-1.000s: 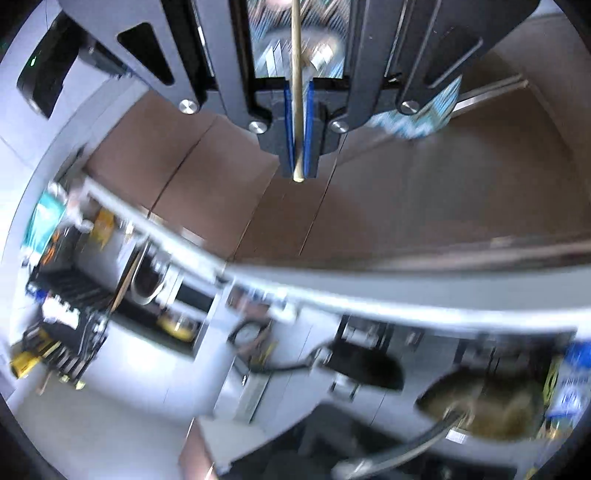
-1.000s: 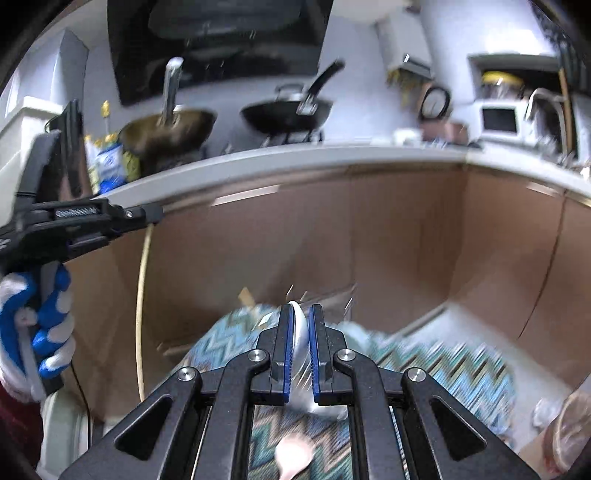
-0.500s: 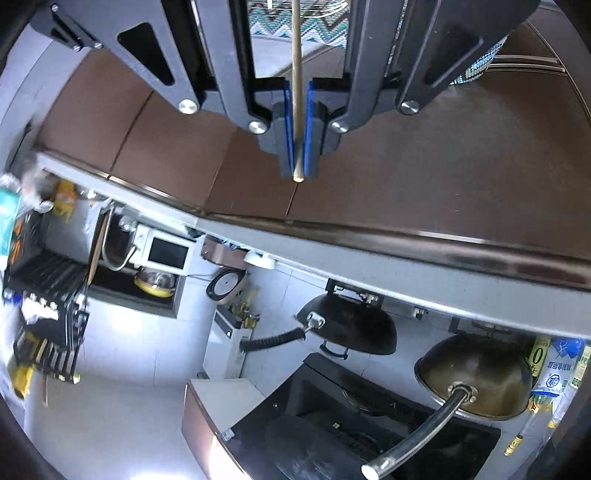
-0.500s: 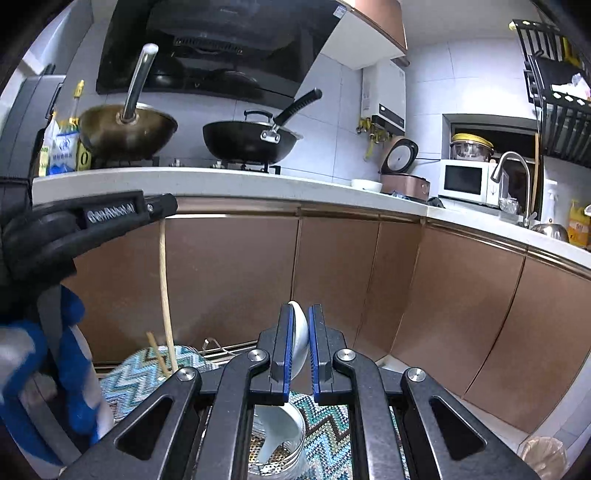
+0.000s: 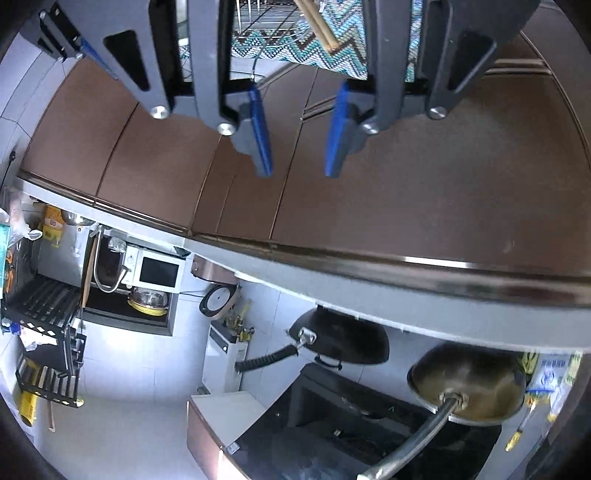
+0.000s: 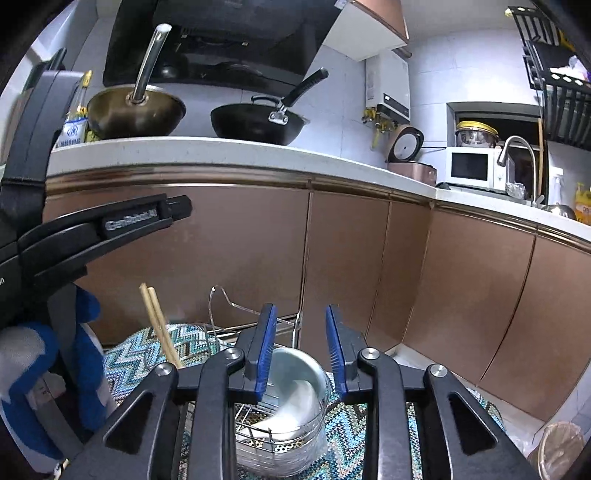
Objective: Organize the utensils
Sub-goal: 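Drop spoon and chopstick into the holder cup by opening both tools, then withdraw both open tools away from the utensil holder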
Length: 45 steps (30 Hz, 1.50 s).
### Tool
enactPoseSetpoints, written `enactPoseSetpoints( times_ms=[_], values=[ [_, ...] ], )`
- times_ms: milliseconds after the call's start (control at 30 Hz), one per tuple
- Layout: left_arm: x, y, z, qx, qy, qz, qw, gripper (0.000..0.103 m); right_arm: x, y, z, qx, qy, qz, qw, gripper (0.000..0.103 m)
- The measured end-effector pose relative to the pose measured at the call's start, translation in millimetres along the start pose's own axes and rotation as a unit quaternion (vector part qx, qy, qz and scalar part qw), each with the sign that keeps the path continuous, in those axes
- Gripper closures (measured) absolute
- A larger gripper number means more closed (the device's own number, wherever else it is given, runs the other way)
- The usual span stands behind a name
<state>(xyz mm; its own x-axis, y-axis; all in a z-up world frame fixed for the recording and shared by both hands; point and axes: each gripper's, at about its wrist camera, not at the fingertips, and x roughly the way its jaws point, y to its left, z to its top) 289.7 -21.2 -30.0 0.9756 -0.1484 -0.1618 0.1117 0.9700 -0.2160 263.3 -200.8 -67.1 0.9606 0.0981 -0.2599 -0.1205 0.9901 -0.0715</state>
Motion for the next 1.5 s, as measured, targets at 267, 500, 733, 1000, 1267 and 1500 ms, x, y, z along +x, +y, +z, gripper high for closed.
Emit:
enactPoseSetpoints(
  times_ms=[267,500,733,1000,1267,1500],
  values=[
    [-62,9,32,0.033,-0.007,-0.008,0.9994,0.064,-52,0,18,0.014,-0.004,0.006,1.0,0.063],
    [-126,26,46,0.029,0.001,-0.026,0.9992,0.063,-103,-2,11,0.045,0.014,0.022,0.999,0.058],
    [-184,43,46,0.058,0.035,-0.006,0.9977,0.052,-150,3,-1,0.067,0.031,0.03,0.997,0.043],
    [-249,80,47,0.055,0.046,0.02,0.9972,0.045,-192,16,-9,0.086,0.027,0.039,0.995,0.026],
    [-309,98,53,0.055,0.033,0.026,0.9976,0.039,-241,37,-3,0.076,0.002,0.05,0.996,0.008],
    [-336,107,51,0.046,0.038,0.021,0.998,0.037,-284,47,14,0.061,-0.047,0.051,0.996,0.0]
  ],
)
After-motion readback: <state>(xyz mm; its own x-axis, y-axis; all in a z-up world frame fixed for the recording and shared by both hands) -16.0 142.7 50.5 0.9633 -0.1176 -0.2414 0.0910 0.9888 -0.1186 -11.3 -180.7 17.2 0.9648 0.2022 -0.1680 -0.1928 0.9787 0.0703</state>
